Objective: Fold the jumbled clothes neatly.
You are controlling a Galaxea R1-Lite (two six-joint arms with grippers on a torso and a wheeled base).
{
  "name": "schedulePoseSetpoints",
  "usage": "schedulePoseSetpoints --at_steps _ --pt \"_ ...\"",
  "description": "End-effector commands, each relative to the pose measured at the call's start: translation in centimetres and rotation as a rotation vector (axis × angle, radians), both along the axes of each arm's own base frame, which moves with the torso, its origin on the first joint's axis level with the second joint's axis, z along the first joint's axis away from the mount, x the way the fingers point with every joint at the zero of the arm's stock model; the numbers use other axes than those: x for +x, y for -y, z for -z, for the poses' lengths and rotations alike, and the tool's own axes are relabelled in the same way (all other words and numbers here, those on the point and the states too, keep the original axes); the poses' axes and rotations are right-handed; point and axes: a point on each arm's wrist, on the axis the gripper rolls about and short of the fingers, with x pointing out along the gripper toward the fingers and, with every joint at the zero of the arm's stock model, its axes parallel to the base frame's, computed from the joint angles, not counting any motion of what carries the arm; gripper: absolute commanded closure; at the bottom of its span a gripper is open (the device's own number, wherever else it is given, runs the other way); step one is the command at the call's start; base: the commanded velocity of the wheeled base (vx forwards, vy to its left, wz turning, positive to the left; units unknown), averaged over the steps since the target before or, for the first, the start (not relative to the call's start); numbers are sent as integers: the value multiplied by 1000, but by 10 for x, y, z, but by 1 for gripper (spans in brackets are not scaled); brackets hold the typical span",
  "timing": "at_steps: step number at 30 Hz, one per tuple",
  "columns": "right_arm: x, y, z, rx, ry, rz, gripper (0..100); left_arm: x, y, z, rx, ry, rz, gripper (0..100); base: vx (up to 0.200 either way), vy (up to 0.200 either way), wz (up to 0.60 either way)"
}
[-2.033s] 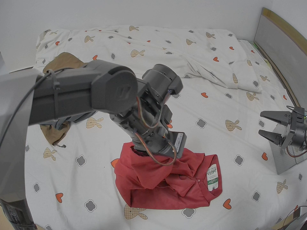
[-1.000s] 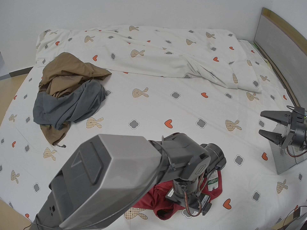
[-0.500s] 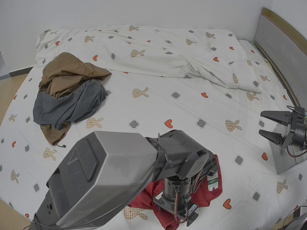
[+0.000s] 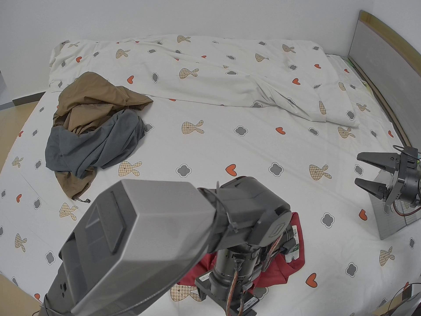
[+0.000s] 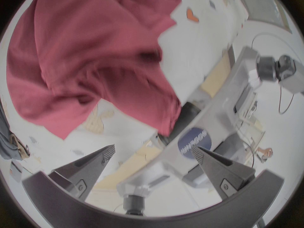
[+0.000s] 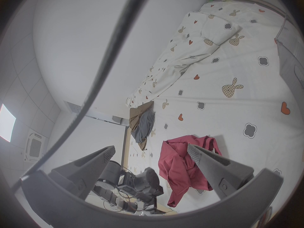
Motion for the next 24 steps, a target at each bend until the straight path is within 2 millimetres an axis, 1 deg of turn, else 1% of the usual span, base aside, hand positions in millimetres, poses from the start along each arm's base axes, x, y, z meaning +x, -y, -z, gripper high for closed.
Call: schedulePoseSetpoints --at_steps 1,3,4,6,7,8,11,12,13,15,16,20,22,23,24 --pt "6 -3 8 -2 -43 -11 0 -31 2 -6 107 -68 87 0 0 0 0" --pt "18 -11 23 -3 -123 -55 0 -49 4 -17 132 -78 131 0 0 0 0" --pt "23 -20 33 -8 -179 -98 0 -60 5 -20 161 -90 159 0 0 0 0" --pt "26 -27 40 -14 -216 -130 0 -66 8 -20 161 -86 174 0 0 0 0" --pt "28 -35 48 -24 -259 -166 0 -69 10 -20 163 -68 190 0 0 0 0" --pt "30 -40 52 -32 -271 -185 0 -70 10 -20 178 -37 208 0 0 0 0" --pt "31 -41 57 -43 -284 -196 0 -72 11 -20 225 55 257 0 0 0 0" --pt "31 -41 58 -47 -282 -196 0 -74 12 -20 269 137 299 0 0 0 0" --pt "31 -41 58 -48 -281 -197 0 -75 12 -22 284 172 319 0 0 0 0" --pt "31 -42 58 -48 -283 -201 0 -79 10 -31 282 203 329 0 0 0 0" --pt "31 -42 58 -48 -283 -201 0 -79 10 -31 282 203 329 0 0 0 0" --pt "36 -43 68 -54 -319 -205 0 -87 -6 -80 160 265 336 0 0 0 0" --pt "39 -45 73 -62 -335 -213 0 -91 -26 -119 57 320 367 0 0 0 0" --pt "39 -47 75 -67 -339 -222 0 -91 -40 -140 6 354 357 0 0 0 0" --pt "38 -48 75 -68 -340 -229 0 -90 -51 -153 -25 377 340 0 0 0 0"
